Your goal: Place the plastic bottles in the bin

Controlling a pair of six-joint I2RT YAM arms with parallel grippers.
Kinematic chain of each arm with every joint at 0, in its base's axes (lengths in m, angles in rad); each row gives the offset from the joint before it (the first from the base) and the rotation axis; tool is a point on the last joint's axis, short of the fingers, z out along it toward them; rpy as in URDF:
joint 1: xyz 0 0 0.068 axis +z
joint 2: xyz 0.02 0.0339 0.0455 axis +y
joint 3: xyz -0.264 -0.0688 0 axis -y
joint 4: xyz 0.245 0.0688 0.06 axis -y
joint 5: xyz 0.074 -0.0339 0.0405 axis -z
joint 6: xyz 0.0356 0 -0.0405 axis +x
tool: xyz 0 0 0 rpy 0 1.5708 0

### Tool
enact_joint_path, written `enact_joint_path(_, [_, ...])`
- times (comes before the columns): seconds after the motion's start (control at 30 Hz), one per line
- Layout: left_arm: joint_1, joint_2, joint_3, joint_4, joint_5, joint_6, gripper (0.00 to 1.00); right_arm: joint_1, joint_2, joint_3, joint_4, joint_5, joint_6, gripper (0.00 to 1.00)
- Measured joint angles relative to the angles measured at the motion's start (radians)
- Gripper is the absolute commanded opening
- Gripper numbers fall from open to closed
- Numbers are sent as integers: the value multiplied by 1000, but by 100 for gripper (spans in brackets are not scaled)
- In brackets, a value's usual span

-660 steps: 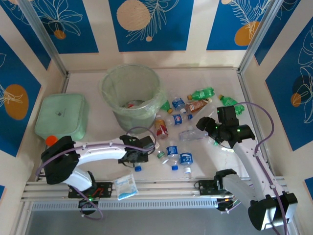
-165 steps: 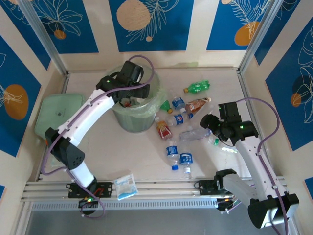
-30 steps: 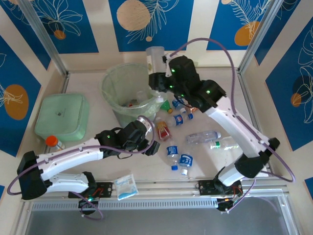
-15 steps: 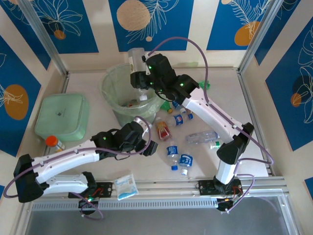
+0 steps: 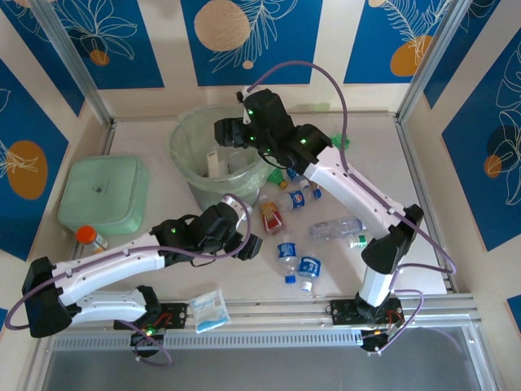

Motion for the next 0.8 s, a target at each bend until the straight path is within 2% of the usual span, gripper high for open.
enact_joint_path(0.13, [0, 6, 0, 0, 0, 0, 95, -9, -106, -83, 5, 32, 2, 77])
enact_joint_path(0.23, [-5, 30, 1, 0, 0, 0, 95, -49, -230, -206, 7, 49, 27, 77])
enact_joint_path(0.3, [-17, 55, 9, -3, 0, 0, 96, -106, -322, -310, 5, 56, 59, 77])
enact_joint_path(0.53, [-95, 195, 105, 3, -1, 1, 100, -409, -647, -715, -68, 41, 208, 77])
enact_joint_path(0.67, [-150, 306, 181, 8, -5, -1, 100, -557, -763, -831, -151, 9, 266, 77])
enact_joint_path(0.8, [-198, 407, 235, 9, -7, -26, 96, -645, -809, -914, -195, -31, 296, 77])
